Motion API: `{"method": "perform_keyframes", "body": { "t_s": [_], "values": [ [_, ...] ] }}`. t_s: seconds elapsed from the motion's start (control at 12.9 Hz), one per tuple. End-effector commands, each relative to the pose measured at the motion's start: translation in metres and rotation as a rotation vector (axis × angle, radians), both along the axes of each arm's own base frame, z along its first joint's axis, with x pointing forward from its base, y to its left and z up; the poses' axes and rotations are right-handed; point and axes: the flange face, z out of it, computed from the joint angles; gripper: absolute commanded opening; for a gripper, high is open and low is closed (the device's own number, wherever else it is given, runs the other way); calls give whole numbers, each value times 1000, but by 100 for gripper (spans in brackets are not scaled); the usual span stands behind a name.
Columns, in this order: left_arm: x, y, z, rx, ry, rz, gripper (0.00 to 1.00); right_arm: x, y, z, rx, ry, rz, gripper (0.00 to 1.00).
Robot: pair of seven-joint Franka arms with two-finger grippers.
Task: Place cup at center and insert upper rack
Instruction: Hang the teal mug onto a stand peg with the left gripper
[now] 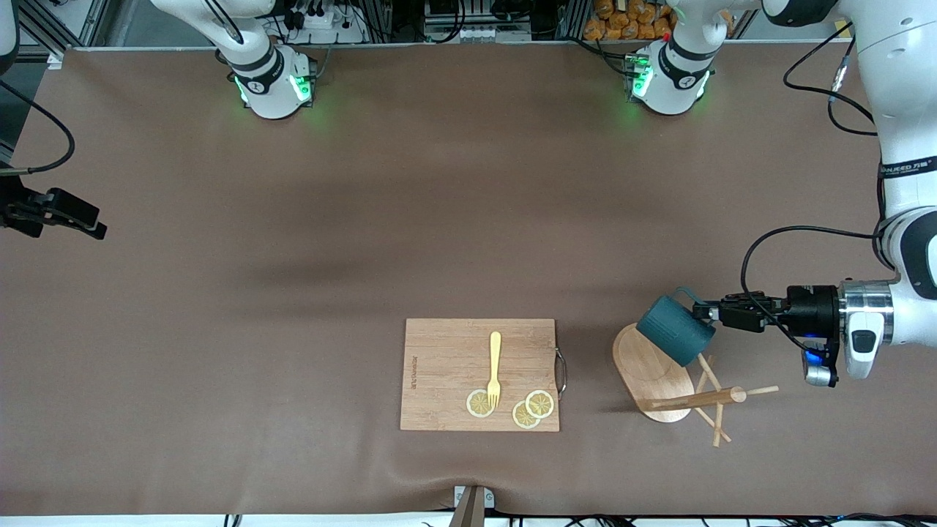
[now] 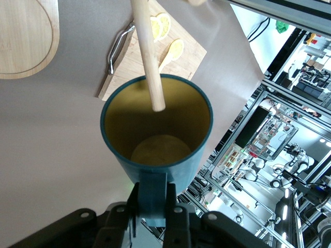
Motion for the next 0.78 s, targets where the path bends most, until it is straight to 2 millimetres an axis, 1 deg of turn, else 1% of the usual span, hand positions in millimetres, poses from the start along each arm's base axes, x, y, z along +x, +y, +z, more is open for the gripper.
{"method": "perform_keyframes", "body": {
  "t_s": [0.0,0.08,0.23,0.39,0.47,0.7],
  "values": [
    [10,10,5,-68,-29,36,0,0,1,5,-3,-6,6,100],
    [11,12,2,-77,-27,42,0,0,1,5,-3,-6,6,100],
    [14,22,0,-119,-32,73,0,-1,0,5,-4,-6,5,100],
    [15,26,-6,-139,-37,82,0,-1,0,5,-4,-6,5,100],
    [15,32,-10,-141,-45,86,0,-1,0,5,-4,-6,5,100],
    [18,35,-25,-168,-34,101,0,-1,0,5,-4,-6,5,100]
  ]
}}
